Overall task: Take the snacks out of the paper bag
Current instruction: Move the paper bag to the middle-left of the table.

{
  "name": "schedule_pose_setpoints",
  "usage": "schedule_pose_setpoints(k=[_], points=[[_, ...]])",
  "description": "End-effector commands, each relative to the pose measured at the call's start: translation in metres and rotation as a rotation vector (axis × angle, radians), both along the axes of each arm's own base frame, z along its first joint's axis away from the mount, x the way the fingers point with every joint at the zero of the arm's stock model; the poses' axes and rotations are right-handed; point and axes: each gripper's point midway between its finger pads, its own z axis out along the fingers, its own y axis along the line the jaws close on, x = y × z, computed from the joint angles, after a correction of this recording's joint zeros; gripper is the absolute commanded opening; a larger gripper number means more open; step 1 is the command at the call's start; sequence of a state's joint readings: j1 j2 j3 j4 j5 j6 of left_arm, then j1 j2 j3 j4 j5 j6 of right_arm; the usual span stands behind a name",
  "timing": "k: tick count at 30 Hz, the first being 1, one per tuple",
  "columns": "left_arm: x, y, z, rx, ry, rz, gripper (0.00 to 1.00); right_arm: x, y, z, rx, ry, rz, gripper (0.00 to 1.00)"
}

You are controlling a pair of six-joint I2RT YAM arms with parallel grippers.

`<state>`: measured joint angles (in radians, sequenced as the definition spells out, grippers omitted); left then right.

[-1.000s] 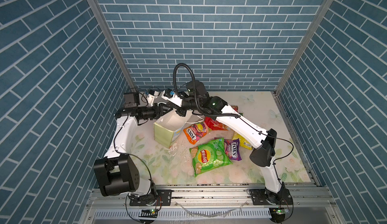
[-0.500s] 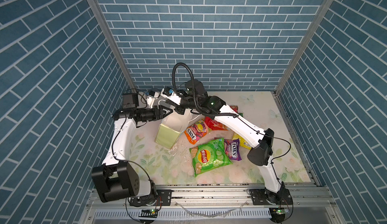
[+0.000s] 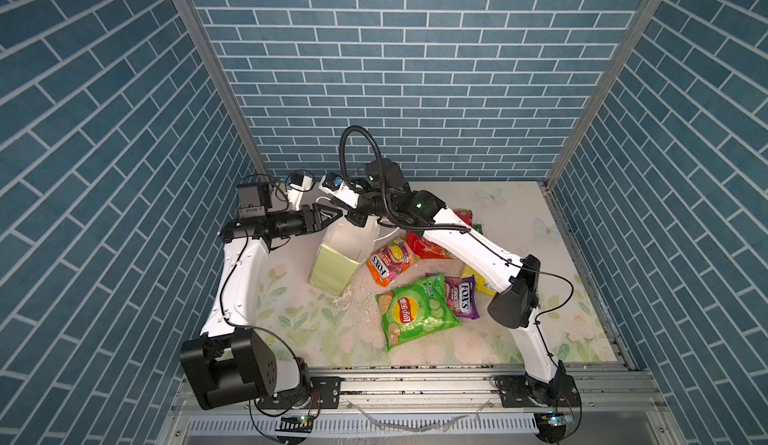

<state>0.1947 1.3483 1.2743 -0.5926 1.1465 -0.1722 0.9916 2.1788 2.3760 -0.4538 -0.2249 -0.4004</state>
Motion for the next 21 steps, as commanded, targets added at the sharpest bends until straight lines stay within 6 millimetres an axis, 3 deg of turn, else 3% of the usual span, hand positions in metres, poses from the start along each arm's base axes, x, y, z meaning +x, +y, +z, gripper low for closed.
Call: schedule_pose_setpoints(k=[1,5,6,7,12,21], points=[[0.004,0.015,0.001,-0.022,-0.010,0.051,0.62,0.006,-0.004,0.001,-0.007,0.001,-0.023,0.00],[0.009,0.023,0.007,-0.072,-0.039,0.073,0.61,0.007,-0.007,0.004,-0.006,0.003,-0.028,0.00],[0.009,0.022,0.009,-0.079,-0.045,0.066,0.61,0.012,-0.002,-0.012,-0.028,0.020,-0.030,0.00],[0.009,0.022,0.012,-0.088,-0.052,0.056,0.61,0.013,-0.001,-0.013,-0.031,0.024,-0.031,0.00],[0.007,0.024,0.019,-0.098,-0.078,0.051,0.61,0.019,-0.001,-0.013,-0.023,0.034,-0.041,0.00],[0.013,0.046,0.037,-0.168,-0.146,0.130,0.62,0.025,-0.001,-0.016,-0.017,0.048,-0.045,0.00]])
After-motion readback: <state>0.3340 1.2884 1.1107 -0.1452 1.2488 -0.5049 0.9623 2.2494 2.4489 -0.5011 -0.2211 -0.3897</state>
